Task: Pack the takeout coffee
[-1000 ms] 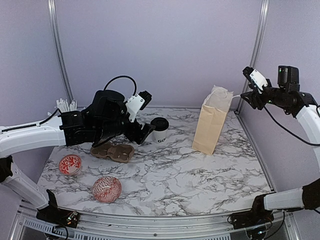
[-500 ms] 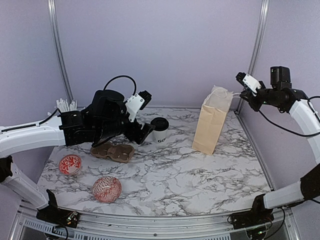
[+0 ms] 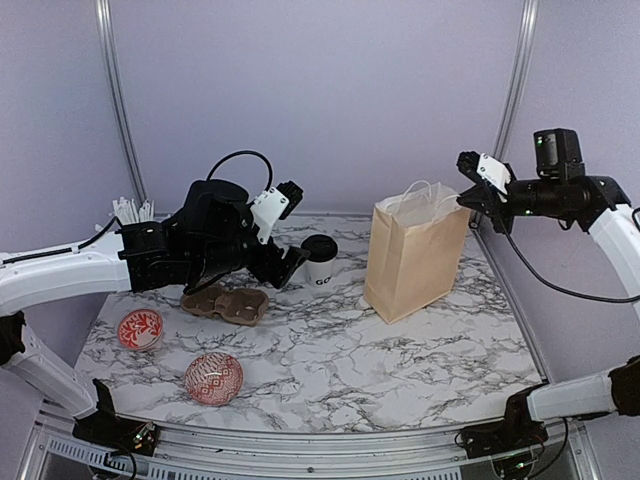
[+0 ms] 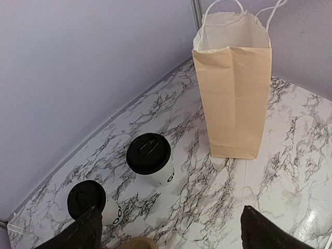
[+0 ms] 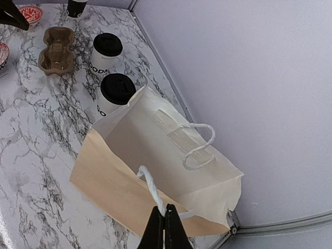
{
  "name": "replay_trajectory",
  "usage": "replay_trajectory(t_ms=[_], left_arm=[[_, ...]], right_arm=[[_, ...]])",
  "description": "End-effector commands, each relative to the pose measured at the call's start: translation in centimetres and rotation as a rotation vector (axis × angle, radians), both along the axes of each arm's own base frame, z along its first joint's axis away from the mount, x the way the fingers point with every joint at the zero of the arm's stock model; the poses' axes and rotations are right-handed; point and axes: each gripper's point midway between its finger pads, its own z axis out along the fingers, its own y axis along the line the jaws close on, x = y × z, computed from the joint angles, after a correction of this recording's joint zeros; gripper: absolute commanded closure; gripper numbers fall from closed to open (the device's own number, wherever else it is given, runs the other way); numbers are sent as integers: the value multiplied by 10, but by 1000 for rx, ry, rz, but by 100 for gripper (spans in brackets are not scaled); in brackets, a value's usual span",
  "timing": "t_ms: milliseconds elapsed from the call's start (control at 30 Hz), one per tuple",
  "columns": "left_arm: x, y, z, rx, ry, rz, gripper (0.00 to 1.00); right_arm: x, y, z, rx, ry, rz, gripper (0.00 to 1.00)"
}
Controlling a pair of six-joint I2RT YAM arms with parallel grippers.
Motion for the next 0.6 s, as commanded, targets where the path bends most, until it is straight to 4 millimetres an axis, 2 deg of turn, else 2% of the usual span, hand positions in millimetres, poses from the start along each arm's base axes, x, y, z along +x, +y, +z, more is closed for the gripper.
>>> replay_trajectory(t_ms=[0,267,367,467,567], left_arm=[[0,2,0,12,-4,3,7],[1,2,-2,18,-5,5,6],[-1,-1,-3,14,4,-11,6],[-19,-14,1,-32,48,-127,6],[-36,-25,18,-133,93,-220,6]], right_arm=[[-36,18,19,79,44,123,100],[-80,51,19,186,215,319,100],[-84,59,13,199,257,330,100],[-83,60,9,207,257,323,100],[-85,59,11,211,244,323,96]])
